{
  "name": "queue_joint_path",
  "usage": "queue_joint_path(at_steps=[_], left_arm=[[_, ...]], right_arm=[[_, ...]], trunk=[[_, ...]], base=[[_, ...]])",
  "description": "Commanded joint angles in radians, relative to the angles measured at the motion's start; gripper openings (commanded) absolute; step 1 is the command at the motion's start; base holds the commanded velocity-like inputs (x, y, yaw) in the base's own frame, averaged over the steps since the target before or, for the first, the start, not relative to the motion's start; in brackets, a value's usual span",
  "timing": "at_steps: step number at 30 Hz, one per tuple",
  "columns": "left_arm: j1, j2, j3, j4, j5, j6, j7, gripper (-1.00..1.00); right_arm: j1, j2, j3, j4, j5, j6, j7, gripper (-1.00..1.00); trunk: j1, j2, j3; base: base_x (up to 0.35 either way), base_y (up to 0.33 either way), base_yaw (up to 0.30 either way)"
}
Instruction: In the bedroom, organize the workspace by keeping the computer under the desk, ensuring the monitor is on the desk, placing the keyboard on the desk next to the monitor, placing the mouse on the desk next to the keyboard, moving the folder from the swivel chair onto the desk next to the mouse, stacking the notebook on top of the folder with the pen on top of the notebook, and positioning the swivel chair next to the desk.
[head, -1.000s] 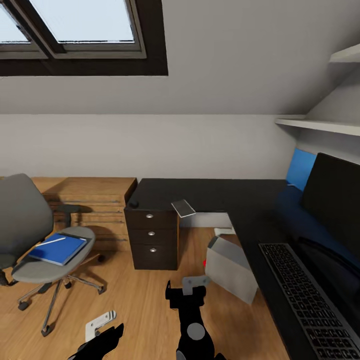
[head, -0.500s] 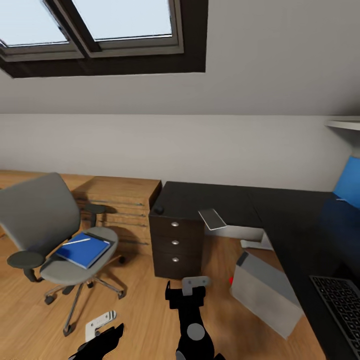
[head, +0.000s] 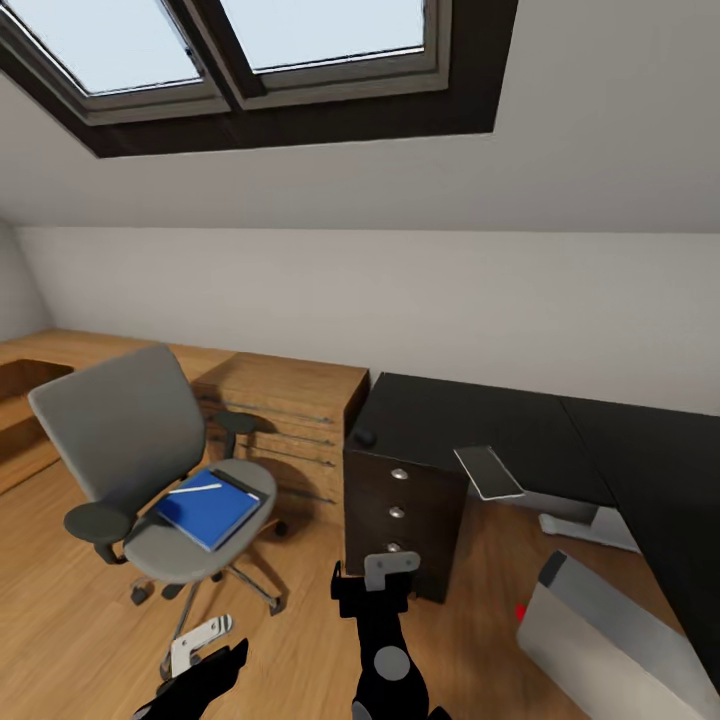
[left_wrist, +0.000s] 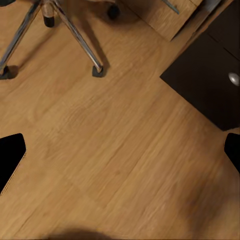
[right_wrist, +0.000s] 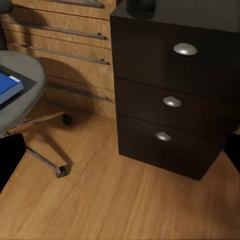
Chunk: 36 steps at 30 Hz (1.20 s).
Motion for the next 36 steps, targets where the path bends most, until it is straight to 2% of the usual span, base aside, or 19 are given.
queue_joint_path(at_steps=[1, 3, 7, 10, 25, 36], left_arm=[[0.0, -0.001, 0.001, -0.007, 0.011, 0.001, 0.006, 1.0], [0.0, -0.001, 0.001, -0.017, 0.011, -0.017, 0.005, 1.0], [0.0, -0.001, 0.0, -0.024, 0.011, -0.07, 0.003, 1.0], [0.0, -0.001, -0.001, -0.027, 0.011, -0.086, 0.002, 1.0], [0.008, -0.001, -0.002, -0.079, 0.011, -0.092, 0.001, 1.0], [0.014, -0.003, -0.007, -0.086, 0.011, -0.092, 0.001, 1.0]], right_arm=[[-0.001, 0.0, 0.002, -0.001, -0.005, 0.005, -0.008, 1.0], [-0.001, 0.0, 0.002, -0.002, -0.005, 0.005, -0.008, 1.0], [-0.001, 0.0, 0.001, -0.002, -0.005, 0.005, -0.008, 1.0], [-0.001, -0.001, 0.001, -0.002, -0.005, 0.005, -0.008, 1.0], [-0.001, -0.014, -0.001, -0.004, -0.005, 0.005, -0.009, 1.0], [-0.001, -0.016, -0.004, -0.005, -0.005, 0.005, -0.011, 1.0]], trunk=[[0.001, -0.001, -0.001], [0.001, -0.001, -0.001], [-0.015, 0.027, 0.011], [-0.026, 0.048, 0.021], [-0.084, 0.153, 0.068], [-0.084, 0.153, 0.068]], base=[[0.32, 0.003, 0.248], [0.321, 0.002, 0.155], [0.321, 0.033, 0.058], [0.321, 0.06, 0.016], [0.321, 0.07, 0.001], [0.321, 0.017, 0.026]])
